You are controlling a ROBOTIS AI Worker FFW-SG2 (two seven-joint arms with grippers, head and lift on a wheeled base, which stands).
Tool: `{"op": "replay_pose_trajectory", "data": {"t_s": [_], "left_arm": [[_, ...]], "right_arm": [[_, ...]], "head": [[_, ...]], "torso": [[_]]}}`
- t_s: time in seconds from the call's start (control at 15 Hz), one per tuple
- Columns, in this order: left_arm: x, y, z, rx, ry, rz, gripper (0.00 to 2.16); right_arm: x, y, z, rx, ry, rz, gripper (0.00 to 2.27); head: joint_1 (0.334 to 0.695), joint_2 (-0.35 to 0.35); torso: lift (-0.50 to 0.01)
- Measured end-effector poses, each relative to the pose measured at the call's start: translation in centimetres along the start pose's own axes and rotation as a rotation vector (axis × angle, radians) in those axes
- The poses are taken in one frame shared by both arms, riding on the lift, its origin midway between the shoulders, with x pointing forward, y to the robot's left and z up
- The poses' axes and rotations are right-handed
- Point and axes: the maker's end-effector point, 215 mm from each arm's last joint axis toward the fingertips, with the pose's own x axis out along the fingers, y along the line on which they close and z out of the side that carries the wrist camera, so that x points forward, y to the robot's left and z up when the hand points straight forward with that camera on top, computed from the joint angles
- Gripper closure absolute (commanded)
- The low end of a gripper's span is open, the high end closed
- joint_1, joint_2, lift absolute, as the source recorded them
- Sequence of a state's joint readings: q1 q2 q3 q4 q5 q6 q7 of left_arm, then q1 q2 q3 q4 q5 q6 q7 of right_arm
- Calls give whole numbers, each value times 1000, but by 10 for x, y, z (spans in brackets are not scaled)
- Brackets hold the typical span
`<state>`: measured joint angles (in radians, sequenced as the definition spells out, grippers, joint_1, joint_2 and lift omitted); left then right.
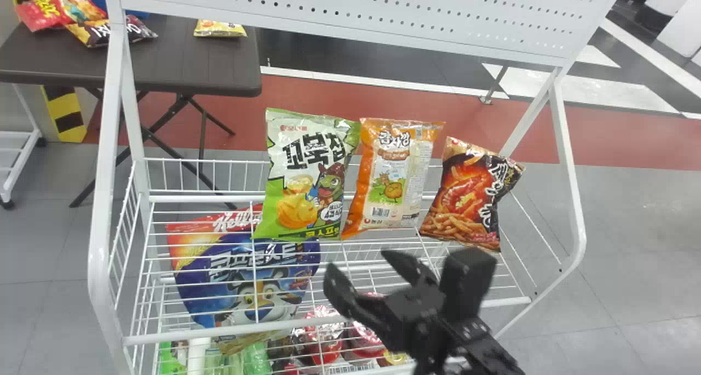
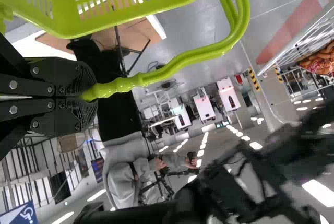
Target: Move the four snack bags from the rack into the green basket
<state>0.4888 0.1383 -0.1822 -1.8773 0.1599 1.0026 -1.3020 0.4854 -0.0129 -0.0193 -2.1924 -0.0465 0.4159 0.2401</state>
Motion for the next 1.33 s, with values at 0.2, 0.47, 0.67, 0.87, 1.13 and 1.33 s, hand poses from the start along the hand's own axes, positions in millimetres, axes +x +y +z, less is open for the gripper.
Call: {"op": "replay_pose_trajectory", "data": {"t_s": [0.2,0.47,0.67,0.87,1.13,1.33], "left_arm": [[-3,-3,-3,2,4,-3,1851],[-13,-1,-3,9,3,2,1851],[-15,1,-2,8,4,5,1851],[-15,3,0,7,-2,10,1851],[-15,4,1,7,-3,13,1851],[-16,4,2,7,-3,14,1851]], "right_arm": [[48,9,30,-49,-126,-87,97],[100,2,34,-73,-135,-124,97],[128,-14,32,-85,-104,-140,306],[143,-19,28,-69,-69,-119,1737],[149,-8,14,-51,-13,-53,2125],[141,1,16,-48,-14,-31,2125]], "head": [[695,-342],[695,-277],[695,-270],[695,-267],[695,-247],[695,-239]], "torso": [[0],[0],[0],[0],[0],[0]]}}
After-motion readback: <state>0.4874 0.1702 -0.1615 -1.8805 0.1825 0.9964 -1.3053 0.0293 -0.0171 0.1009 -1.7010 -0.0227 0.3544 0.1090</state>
